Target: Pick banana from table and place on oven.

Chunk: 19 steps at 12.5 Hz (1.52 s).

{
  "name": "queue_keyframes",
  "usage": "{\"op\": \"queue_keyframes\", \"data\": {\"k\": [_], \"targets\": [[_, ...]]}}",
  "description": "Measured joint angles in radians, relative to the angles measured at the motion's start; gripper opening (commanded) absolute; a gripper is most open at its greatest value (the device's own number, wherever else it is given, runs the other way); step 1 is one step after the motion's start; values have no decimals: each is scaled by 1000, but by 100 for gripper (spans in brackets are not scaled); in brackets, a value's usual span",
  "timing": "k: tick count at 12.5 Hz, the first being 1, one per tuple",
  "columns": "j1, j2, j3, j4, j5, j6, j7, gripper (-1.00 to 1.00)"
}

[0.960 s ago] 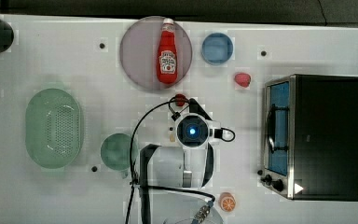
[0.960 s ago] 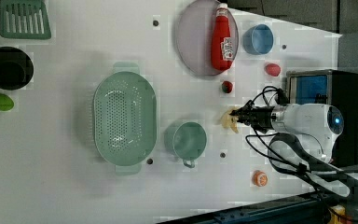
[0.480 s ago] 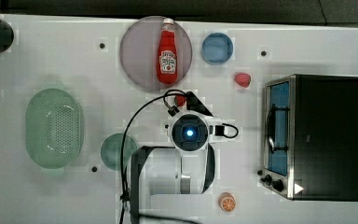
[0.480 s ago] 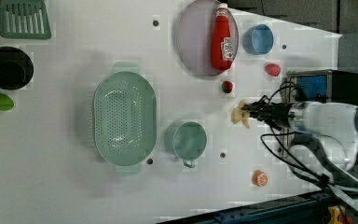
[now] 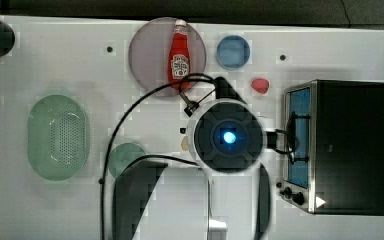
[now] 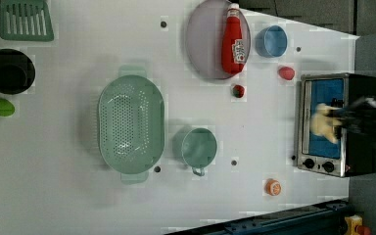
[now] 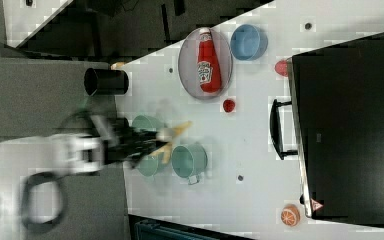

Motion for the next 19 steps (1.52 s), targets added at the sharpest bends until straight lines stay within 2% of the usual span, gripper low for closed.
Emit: {"op": "queue_keyframes", "data": {"k": [3,5,8,10,14,17,18,19], "targets": [[6,-53,-10,196,1,-221,0,-58],[0,-29,-17,286,6,-230,-3,-58],[29,53,-111,335,12,-235,-42,-58],[20,141,-212,342,12,-186,-140,-58],[-38,325,-443,316,-17,-13,-434,-58],[-73,416,-601,318,11,10,-626,-58],[-94,420,-624,317,12,14,-663,-53],[-115,416,-635,315,17,13,-696,-34]]}}
